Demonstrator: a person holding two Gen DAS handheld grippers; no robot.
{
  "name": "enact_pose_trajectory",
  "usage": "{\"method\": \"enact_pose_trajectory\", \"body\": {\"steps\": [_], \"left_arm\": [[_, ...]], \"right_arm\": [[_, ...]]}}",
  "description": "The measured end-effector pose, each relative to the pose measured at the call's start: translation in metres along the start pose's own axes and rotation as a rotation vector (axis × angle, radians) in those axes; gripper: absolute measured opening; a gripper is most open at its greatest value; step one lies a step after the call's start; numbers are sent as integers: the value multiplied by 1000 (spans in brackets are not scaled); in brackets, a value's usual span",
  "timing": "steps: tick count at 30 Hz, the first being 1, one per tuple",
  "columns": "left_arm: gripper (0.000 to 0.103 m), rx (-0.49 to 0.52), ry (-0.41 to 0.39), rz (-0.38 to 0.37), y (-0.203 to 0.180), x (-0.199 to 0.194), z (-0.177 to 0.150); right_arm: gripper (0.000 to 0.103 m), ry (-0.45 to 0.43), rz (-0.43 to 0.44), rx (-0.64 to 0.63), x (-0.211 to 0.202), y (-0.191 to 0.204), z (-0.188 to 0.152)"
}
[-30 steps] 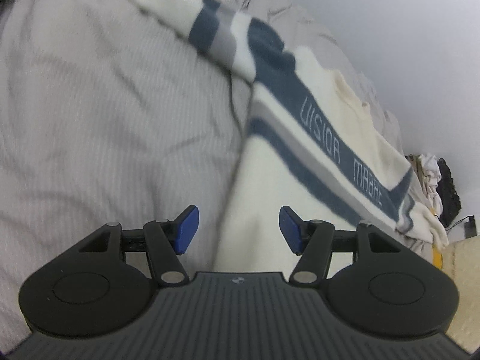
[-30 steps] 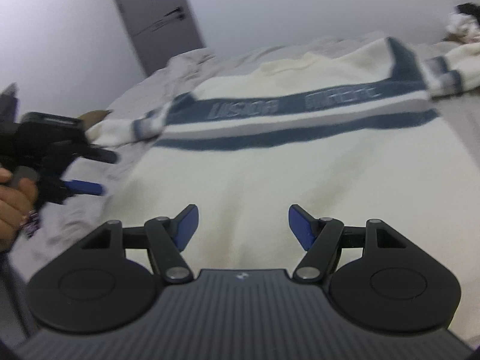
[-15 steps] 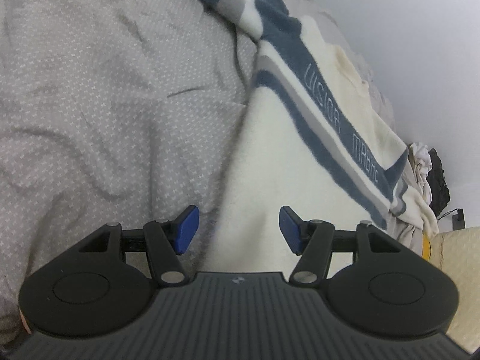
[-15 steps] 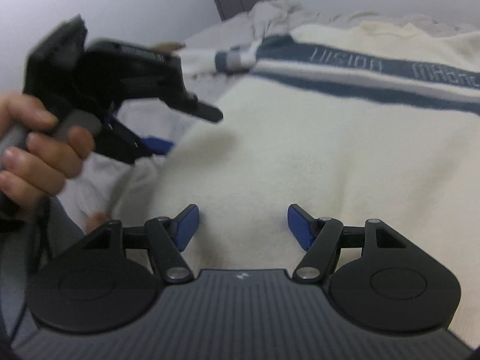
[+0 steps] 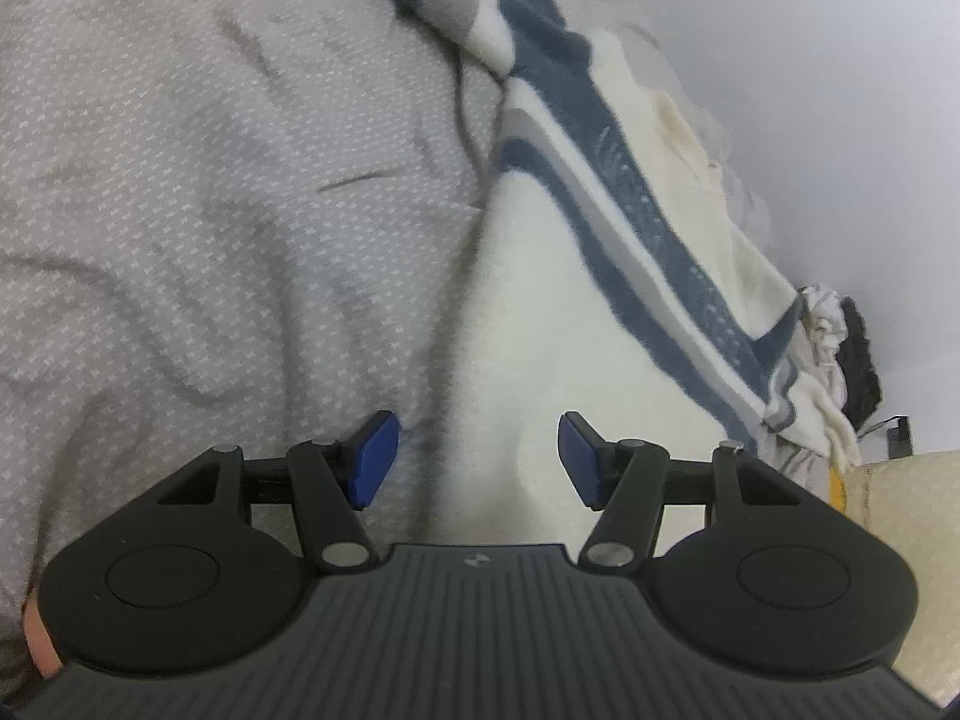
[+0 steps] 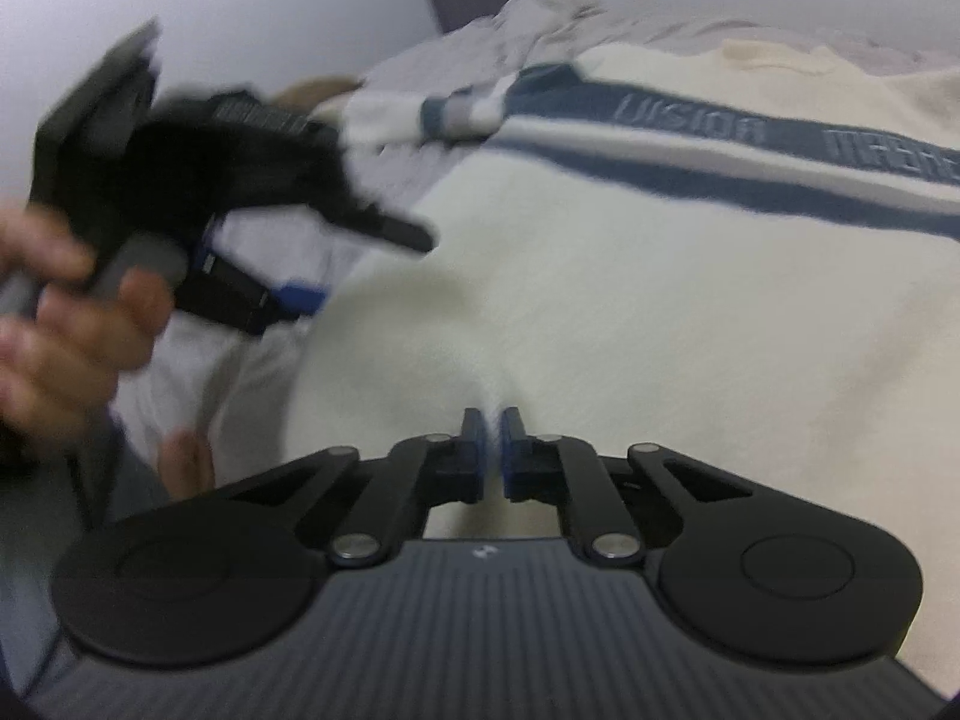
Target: Fold large clothes
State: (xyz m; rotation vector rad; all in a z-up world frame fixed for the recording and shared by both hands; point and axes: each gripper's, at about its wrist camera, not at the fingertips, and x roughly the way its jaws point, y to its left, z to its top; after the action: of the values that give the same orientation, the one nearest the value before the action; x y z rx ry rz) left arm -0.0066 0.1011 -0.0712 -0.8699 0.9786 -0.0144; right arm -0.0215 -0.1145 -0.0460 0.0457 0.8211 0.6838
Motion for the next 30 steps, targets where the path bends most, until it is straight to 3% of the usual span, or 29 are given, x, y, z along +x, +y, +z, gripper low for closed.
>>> {"method": "enact_pose_trajectory", "body": {"steps": [6,11,15,21,24,26,27,28,30], "left_arm": [[65,83,31,-114,-16,2,-7],[64,119,91,-79,-22,14,-21],[64,116,104,-72,-20,13,-29],[58,79,117,-49,-13,0,-46],[50,102,119,7,-13,-5,-55],[34,124,125,41,-14,-5,-57],[19,139,128,54,-16,-4,-59],[13,147,133,68,-18,-4,-58],[11,156,130,94,-22,-6,-57]], "right_arm": [[8,-45,-44,137,-7,-35,6],[8,-32,-55,246,1,-58,3],[9,-26,24,316,1,-62,1],[9,-9,146,322,-9,-44,-4],[11,13,151,280,-8,-33,-6],[11,19,145,291,-8,-33,-6],[12,13,130,309,-8,-35,-5],[13,4,108,338,-11,-39,-4],[13,-22,63,377,-20,-47,-3]]}}
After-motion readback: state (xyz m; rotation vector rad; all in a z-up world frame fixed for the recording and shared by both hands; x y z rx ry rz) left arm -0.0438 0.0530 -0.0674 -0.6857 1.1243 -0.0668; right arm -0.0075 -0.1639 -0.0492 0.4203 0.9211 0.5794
